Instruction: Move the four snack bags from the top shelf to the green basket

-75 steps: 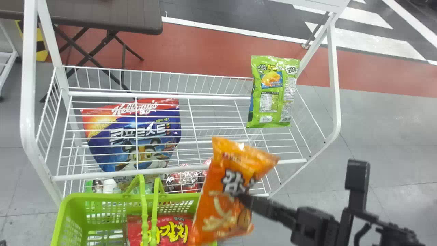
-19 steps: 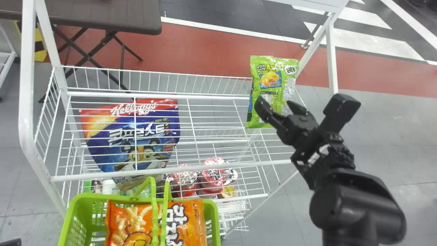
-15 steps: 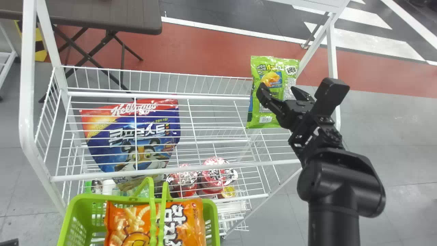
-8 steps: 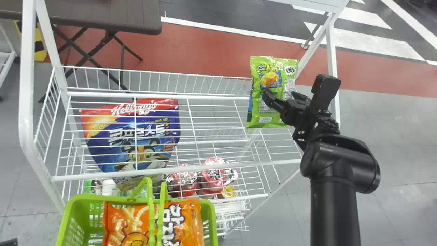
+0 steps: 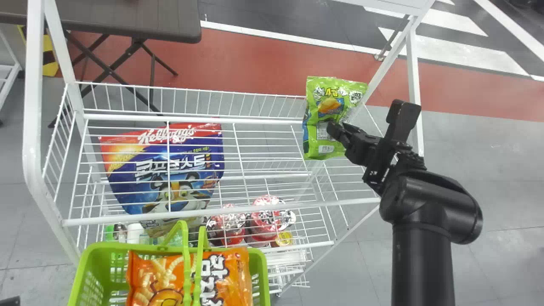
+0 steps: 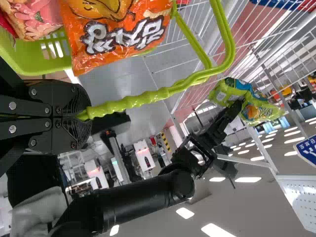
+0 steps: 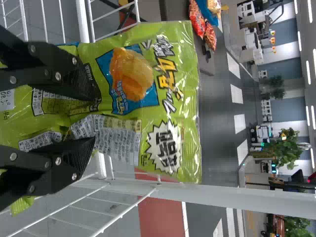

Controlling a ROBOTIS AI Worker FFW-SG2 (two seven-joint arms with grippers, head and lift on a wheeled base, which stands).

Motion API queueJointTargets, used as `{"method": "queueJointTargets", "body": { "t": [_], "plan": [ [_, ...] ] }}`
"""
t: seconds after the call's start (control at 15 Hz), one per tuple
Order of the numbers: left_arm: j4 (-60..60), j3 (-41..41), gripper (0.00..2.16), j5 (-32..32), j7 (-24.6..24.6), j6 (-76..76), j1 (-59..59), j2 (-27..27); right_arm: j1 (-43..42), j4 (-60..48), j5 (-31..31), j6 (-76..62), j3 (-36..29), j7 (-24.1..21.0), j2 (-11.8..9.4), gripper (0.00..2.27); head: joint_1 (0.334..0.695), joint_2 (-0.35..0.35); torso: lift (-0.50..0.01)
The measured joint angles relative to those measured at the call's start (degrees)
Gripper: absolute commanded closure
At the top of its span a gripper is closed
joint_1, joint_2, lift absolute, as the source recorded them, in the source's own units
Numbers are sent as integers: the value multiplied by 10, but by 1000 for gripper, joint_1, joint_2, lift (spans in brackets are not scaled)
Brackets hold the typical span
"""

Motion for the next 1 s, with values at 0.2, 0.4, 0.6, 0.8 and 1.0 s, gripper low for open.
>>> {"method": "queueJointTargets", "body": {
  "t": [0.2, 0.4, 0.6, 0.8, 1.0],
  "plan": [
    [2, 0, 1133, -2, 3, 0, -2, -2, 61, -129, -72, 85, -4, -7, 10, 2216, 695, -350, 0],
    [2, -1, 1133, -4, 3, 0, -3, -4, 137, -296, -142, 217, -16, -13, 27, 2216, 695, -350, 0],
    [0, -3, 1133, -5, 3, 0, -2, -6, 205, -441, -232, 370, -63, -12, 41, 2216, 695, -350, 0],
    [0, -5, 1133, -7, 3, 0, -2, -7, 257, -520, -331, 477, -134, -1, 42, 2216, 695, -350, 0],
    [0, -4, 1133, -7, 2, 0, -2, -8, 299, -540, -429, 528, -210, 20, 42, 2216, 695, -350, 0]
  ]
}}
